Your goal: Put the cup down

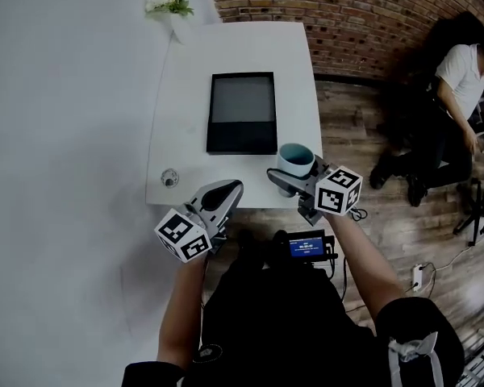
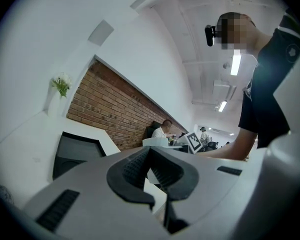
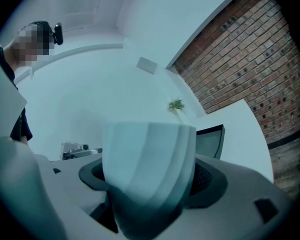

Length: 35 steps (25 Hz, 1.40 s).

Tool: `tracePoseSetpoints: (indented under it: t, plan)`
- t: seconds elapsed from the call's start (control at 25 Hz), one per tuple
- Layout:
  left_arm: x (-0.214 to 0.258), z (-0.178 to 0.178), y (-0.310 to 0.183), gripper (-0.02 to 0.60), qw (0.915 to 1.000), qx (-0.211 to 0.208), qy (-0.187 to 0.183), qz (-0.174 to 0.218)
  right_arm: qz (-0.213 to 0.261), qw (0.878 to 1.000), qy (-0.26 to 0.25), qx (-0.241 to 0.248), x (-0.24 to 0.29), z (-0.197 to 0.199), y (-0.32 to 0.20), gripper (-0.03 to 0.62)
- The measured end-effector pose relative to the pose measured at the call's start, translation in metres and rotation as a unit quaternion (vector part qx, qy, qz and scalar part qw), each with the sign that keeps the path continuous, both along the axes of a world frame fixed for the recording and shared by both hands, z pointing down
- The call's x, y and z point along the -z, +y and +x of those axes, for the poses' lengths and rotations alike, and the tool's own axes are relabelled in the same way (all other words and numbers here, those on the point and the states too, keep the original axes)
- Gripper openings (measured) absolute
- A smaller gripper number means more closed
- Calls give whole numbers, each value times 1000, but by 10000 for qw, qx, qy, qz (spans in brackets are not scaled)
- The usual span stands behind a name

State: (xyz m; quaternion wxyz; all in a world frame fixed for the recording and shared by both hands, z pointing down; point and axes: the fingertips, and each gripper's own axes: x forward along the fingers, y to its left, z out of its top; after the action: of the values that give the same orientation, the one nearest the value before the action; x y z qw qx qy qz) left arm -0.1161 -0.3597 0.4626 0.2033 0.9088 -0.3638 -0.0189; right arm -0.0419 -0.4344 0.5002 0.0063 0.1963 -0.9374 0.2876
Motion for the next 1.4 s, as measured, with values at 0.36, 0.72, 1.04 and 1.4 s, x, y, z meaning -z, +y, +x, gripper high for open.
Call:
tracePoseSetpoints:
  t: [0.36, 0.72, 1.04, 1.4]
  plan:
    - [-23, -14, -30, 8, 9999, 111, -101, -69, 222, 9980, 580, 92, -51, -53, -78, 394]
    - [-21, -16, -51, 8, 9998, 136, -55, -146, 366, 9951, 922, 42, -68, -95, -129, 394]
    - [-27, -35, -48, 8, 9990, 332, -127, -287, 972, 9838, 1495, 182, -83, -121, -137, 394]
    - [-29, -41, -45, 8, 9985, 425, -43, -331, 1738, 9603, 2113, 537, -93, -117, -116, 394]
